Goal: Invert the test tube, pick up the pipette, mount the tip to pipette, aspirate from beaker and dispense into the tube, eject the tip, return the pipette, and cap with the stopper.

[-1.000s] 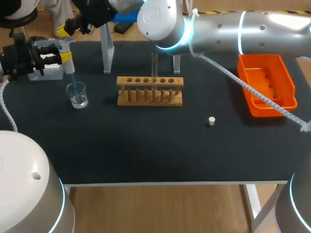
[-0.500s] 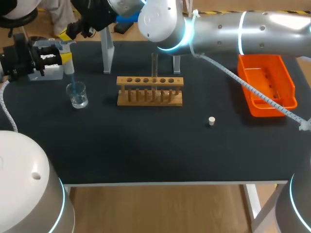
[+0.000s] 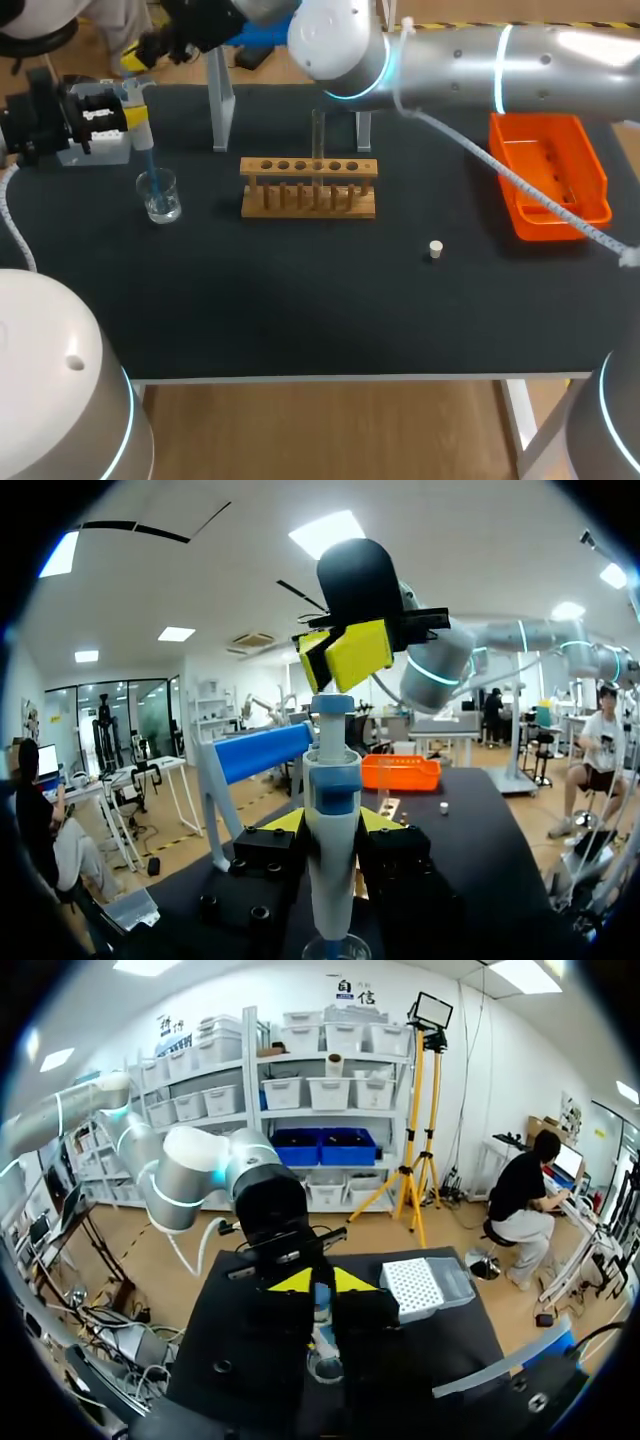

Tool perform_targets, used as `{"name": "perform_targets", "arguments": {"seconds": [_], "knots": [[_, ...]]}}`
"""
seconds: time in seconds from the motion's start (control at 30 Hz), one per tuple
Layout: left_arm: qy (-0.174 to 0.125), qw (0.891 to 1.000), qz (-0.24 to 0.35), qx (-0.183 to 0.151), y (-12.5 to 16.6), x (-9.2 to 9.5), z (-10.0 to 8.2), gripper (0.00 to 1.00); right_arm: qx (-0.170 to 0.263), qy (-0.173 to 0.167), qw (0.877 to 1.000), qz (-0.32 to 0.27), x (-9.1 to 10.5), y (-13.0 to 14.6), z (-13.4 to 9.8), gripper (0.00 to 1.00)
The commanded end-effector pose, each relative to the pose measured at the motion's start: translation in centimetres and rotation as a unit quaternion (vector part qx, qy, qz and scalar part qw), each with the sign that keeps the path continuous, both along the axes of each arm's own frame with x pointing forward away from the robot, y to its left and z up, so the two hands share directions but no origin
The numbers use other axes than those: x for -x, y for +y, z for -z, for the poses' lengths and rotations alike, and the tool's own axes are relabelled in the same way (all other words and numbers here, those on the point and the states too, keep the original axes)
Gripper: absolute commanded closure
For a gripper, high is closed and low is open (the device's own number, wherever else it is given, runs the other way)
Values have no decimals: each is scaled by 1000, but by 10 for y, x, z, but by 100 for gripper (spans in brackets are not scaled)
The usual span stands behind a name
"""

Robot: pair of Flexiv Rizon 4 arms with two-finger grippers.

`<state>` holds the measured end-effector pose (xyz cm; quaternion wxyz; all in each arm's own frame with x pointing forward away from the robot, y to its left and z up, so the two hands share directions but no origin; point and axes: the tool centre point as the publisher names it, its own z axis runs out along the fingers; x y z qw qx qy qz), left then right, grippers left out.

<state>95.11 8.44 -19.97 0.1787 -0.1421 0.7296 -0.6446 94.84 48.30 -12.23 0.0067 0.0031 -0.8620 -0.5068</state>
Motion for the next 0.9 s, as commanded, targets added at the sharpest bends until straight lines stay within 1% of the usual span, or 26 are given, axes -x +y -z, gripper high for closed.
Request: {"name": "perform_targets", "arguments": {"seconds": [0.03,0.1,0.17,0.33,0.47,0.63,0.77,0.9], "knots": [[1,1000,0,-1,0,0,-1,100,-16,-5,1000,-3,10,-52,-21,0],[1,1000,0,-1,0,0,-1,100,-20,-7,1000,-3,14,-68,-26,0],[1,1000,0,-1,0,0,-1,100,-23,-12,1000,-6,18,-92,-30,0],[1,1000,0,-1,0,0,-1,100,-29,-19,999,-18,23,-147,-30,0],[1,1000,0,-1,0,0,-1,100,-32,-21,999,-28,21,-189,-23,0],[1,1000,0,-1,0,0,-1,100,-28,-23,999,-30,18,-231,-13,0],[1,1000,0,-1,0,0,-1,100,-27,-22,999,-25,19,-262,-6,0],[1,1000,0,-1,0,0,-1,100,-29,-23,999,-27,19,-287,3,0]]}}
